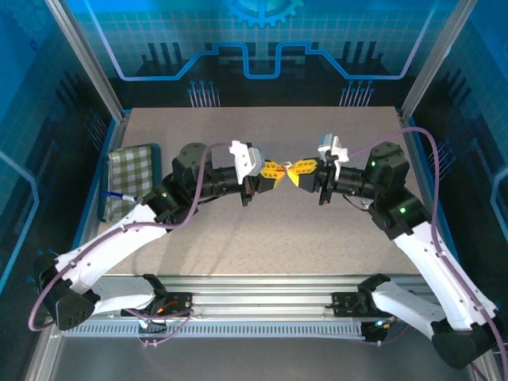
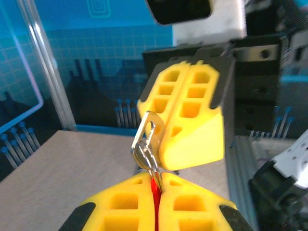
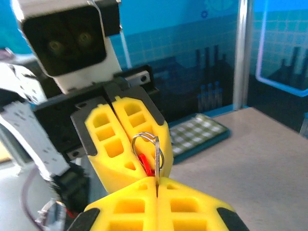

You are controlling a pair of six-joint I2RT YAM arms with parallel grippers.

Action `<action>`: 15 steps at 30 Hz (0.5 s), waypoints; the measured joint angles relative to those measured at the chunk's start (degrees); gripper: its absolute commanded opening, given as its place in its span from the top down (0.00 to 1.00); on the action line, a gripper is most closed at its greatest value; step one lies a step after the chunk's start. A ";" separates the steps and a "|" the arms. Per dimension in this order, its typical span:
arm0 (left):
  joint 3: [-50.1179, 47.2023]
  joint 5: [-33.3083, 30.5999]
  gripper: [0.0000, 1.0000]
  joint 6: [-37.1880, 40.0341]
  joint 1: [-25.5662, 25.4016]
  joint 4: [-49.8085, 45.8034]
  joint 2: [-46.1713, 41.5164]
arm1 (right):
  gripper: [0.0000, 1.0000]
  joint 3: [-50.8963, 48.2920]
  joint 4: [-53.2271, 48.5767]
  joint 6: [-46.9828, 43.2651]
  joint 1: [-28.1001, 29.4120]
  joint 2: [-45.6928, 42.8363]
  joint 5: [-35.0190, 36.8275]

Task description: Remove the keys from the keyring

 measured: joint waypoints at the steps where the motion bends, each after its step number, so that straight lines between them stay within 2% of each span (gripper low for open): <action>1: 0.17 -0.87 1.00 1.22 -0.50 -1.16 -0.33 | 1.00 0.33 -1.70 -2.67 1.75 -0.61 2.99; 6: 0.31 -3.98 1.00 6.43 -1.49 -6.25 -1.77 | 1.00 0.63 -6.71 -15.15 10.21 -2.95 18.27; 15: 0.31 -5.64 1.00 8.94 -1.75 -10.23 -2.25 | 1.00 -1.57 -7.87 -26.80 14.71 -5.64 27.63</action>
